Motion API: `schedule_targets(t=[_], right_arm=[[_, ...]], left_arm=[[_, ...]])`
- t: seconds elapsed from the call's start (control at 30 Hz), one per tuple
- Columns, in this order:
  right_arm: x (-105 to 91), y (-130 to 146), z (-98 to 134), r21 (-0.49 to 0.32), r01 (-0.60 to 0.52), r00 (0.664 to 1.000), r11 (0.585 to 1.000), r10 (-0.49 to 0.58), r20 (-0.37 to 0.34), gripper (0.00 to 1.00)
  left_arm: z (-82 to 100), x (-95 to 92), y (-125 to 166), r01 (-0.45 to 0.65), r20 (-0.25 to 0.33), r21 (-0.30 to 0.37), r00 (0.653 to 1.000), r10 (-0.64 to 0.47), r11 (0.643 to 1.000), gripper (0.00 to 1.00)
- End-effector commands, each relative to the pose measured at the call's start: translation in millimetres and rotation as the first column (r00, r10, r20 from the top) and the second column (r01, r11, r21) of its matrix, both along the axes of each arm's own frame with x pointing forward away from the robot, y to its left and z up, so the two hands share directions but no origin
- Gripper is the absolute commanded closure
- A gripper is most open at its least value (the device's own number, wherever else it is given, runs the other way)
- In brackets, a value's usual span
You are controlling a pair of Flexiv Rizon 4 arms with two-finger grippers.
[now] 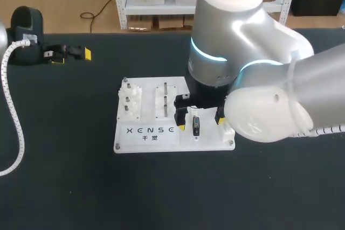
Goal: Insert the USB connector, Ethernet cable, and multi-pin plug into their matching sockets one by one.
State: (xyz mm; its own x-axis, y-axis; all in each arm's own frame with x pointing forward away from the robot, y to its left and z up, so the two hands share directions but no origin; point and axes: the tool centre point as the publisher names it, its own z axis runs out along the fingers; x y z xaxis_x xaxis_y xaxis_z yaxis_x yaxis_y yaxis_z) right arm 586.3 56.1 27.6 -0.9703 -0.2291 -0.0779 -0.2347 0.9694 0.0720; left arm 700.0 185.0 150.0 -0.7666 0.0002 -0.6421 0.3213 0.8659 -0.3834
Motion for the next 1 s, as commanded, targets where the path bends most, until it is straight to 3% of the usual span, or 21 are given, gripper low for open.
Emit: schedule_targets(t=[0.03,0.73,0.8,0.93,1.0], right_arm=[[-0.3,-1.2,-0.3,0.003,-0.001,1.0,1.0,0.001,0.001,0.0],[3.7,5.2,-0.4,-0.029,0.024,1.0,0.999,-0.024,0.007,0.0],[2.7,5.4,-2.8,-0.033,0.028,1.0,0.999,-0.028,0.0,0.21],[-0.2,4.9,-6.9,-0.041,0.044,0.999,0.998,-0.045,-0.01,0.36],[-0.4,4.8,-8.4,-0.046,0.056,0.998,0.997,-0.057,-0.011,0.51]], left_arm=[[0.0,0.0,0.0,0.0,0.0,0.0,1.0,0.0,1.0,0.0],[0.0,0.0,0.0,0.0,0.0,0.0,1.0,0.0,1.0,0.0],[0.0,0.0,0.0,0.0,0.0,0.0,1.0,0.0,1.0,0.0],[0.0,0.0,0.0,0.0,0.0,0.0,1.0,0.0,1.0,0.0],[0.0,0.0,0.0,0.0,0.0,0.0,1.0,0.0,1.0,0.0]])
